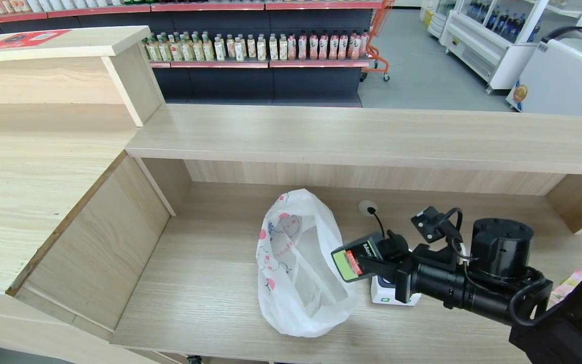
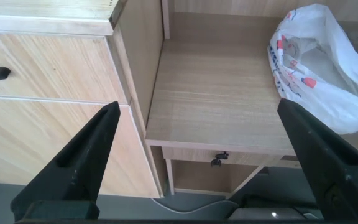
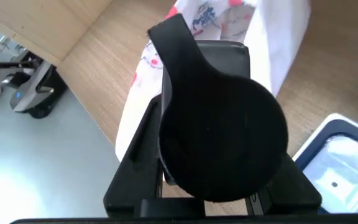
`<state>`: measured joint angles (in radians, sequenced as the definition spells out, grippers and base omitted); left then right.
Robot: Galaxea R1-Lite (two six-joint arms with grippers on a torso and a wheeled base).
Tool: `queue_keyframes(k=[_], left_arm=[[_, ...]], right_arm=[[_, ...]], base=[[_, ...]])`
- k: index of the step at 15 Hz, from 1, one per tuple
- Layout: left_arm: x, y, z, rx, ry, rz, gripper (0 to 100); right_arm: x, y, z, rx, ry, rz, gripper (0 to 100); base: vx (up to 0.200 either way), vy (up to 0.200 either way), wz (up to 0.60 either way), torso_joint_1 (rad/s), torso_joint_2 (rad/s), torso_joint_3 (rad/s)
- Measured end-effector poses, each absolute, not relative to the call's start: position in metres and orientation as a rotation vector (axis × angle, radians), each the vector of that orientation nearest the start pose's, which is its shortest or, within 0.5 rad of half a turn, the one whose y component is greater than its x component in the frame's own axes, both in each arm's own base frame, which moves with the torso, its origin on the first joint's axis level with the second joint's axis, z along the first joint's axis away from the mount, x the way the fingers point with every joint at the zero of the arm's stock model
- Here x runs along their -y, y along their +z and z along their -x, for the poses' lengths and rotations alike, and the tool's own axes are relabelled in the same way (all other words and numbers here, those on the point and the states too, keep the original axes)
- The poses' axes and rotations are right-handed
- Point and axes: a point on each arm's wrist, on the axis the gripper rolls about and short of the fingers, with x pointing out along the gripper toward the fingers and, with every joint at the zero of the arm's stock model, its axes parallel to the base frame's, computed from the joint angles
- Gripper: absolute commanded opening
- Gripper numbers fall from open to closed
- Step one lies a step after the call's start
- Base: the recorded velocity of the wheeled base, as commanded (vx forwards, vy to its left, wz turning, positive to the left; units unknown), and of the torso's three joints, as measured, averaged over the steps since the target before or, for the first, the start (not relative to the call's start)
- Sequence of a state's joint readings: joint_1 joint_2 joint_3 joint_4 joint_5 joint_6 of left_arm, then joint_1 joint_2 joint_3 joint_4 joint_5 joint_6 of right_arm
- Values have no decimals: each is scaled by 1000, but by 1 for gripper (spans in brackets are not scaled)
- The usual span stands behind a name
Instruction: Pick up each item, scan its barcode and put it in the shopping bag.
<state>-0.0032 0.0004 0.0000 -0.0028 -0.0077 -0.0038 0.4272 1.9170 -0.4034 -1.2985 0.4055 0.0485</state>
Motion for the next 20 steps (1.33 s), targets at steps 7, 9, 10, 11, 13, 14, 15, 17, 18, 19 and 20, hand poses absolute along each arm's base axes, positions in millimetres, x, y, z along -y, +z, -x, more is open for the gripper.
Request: queue_keyframes(k=[7,9,10,11,13,14,15,17,18,19,20], left_arm=[[0,76,23,2,-10,4,100],[0,76,23,2,-11,4,100],[0,76,23,2,-11,4,100],[0,76,23,2,-11,4,100],[0,76,23,2,-11,4,100],[0,76,23,2,-11,4,100],[0,76,23,2,-11,4,100],[0,76,23,2,-11,4,100],[0,76,23,2,-11,4,100],[0,76,23,2,-11,4,100],[0,76,23,2,-11,4,100]], right_arm=[[-138,59,-250,-275,867,-20,0],[-141,49,-254,-243,876,13,0],[-142,41,-255,-240,882,49,0],[-142,31,-257,-248,888,93,0],[-145,15,-262,-273,893,125,0],[-149,11,-264,-273,903,129,0],[-153,7,-268,-270,910,132,0],[-158,3,-279,-245,908,132,0],[-161,2,-283,-234,908,132,0],[-163,1,-286,-230,916,130,0],[-163,-1,-287,-230,930,129,0]], base=[[0,0,0,0,0,0],[0,0,0,0,0,0],[0,0,0,0,0,0],[0,0,0,0,0,0],[0,0,0,0,0,0],[0,0,0,0,0,0],[0,0,0,0,0,0],[0,0,0,0,0,0],[0,0,0,0,0,0],[0,0,0,0,0,0],[0,0,0,0,0,0]])
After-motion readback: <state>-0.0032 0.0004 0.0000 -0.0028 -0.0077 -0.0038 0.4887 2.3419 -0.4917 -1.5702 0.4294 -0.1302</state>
